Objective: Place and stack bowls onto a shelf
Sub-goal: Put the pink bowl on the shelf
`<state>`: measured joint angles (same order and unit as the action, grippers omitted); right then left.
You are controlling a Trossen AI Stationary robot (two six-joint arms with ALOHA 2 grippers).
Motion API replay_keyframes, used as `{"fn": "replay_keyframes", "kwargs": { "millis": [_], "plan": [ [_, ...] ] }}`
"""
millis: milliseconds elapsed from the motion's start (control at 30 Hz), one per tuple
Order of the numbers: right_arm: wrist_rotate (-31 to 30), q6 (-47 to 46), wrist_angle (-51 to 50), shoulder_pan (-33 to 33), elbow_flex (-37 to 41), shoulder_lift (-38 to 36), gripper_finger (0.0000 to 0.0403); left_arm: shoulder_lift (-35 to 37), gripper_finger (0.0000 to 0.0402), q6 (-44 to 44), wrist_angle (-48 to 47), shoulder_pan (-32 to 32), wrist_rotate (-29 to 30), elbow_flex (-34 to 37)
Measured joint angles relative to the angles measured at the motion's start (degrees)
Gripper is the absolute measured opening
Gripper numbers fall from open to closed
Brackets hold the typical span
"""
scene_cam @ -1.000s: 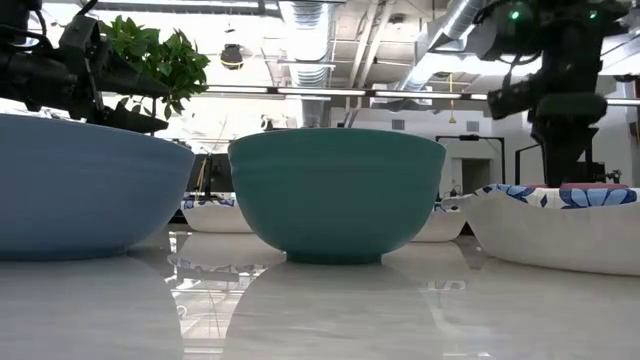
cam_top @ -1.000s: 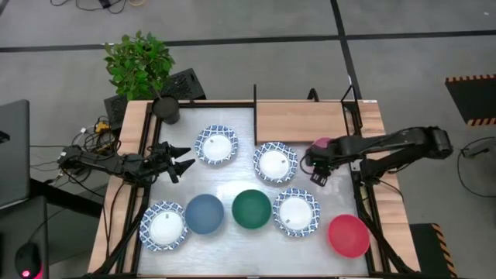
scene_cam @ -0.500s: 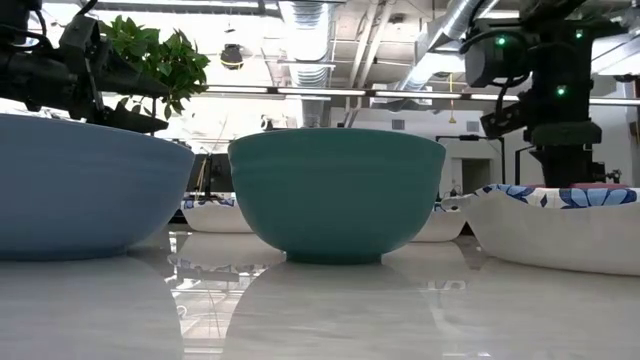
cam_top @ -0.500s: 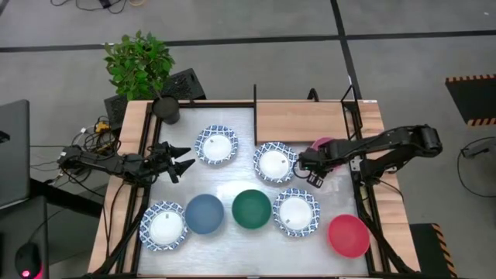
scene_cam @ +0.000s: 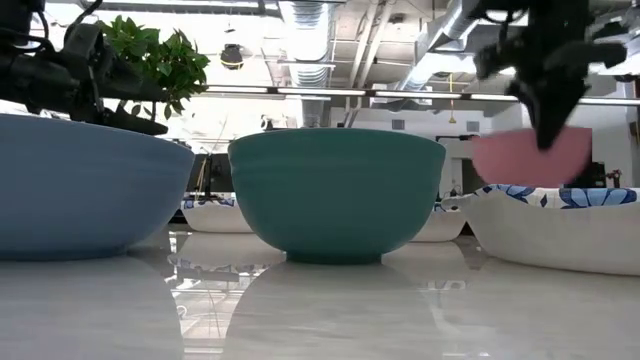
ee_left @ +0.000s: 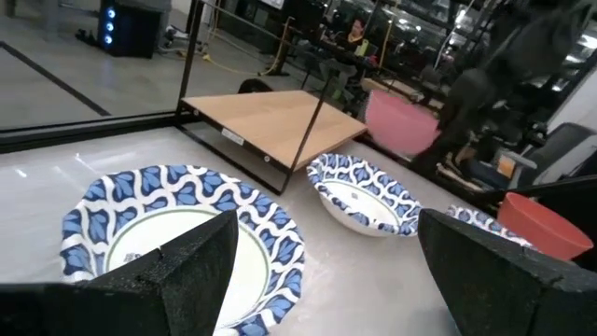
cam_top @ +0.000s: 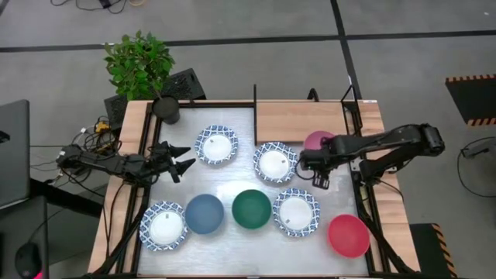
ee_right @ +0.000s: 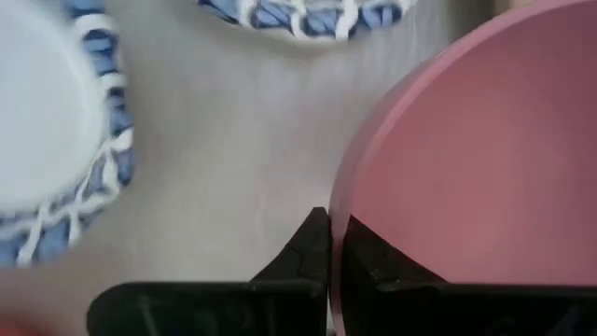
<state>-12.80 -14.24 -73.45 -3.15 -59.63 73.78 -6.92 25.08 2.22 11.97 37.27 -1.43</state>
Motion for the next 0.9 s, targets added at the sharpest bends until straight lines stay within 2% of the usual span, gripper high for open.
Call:
{"fn": "replay_keyframes", "kwargs": {
  "millis": [167,267,467,567,700,900],
  "plan": [
    [-6.8,19.2,-3.0,3.7,-3.9,0.0,0.0026,-2.4,0.0318,1.3,0.0,0.0,0.3,0.0],
    [-8.3,24.8,-4.5,9.0,-3.9,0.0,0.0026,-3.6,0.0318,1.8,0.0,0.0,0.3,0.0],
    [-5.4,30.1,-3.5,22.7,-3.9,0.0,0.0026,-4.5,0.0318,2.2,0.0,0.0,0.7,0.0],
    [-0.5,33.1,0.0,28.1,-3.8,0.0,0.0026,-4.5,0.0318,2.2,0.0,0.0,0.7,0.0],
    [2.1,38.1,6.6,32.6,-1.7,0.0,0.0026,-4.5,0.0318,2.2,0.0,0.0,0.7,0.0],
    [2.3,42.5,7.7,38.3,4.6,0.1,0.0026,-4.5,0.0318,2.2,0.0,0.0,0.7,0.0]
  ]
}}
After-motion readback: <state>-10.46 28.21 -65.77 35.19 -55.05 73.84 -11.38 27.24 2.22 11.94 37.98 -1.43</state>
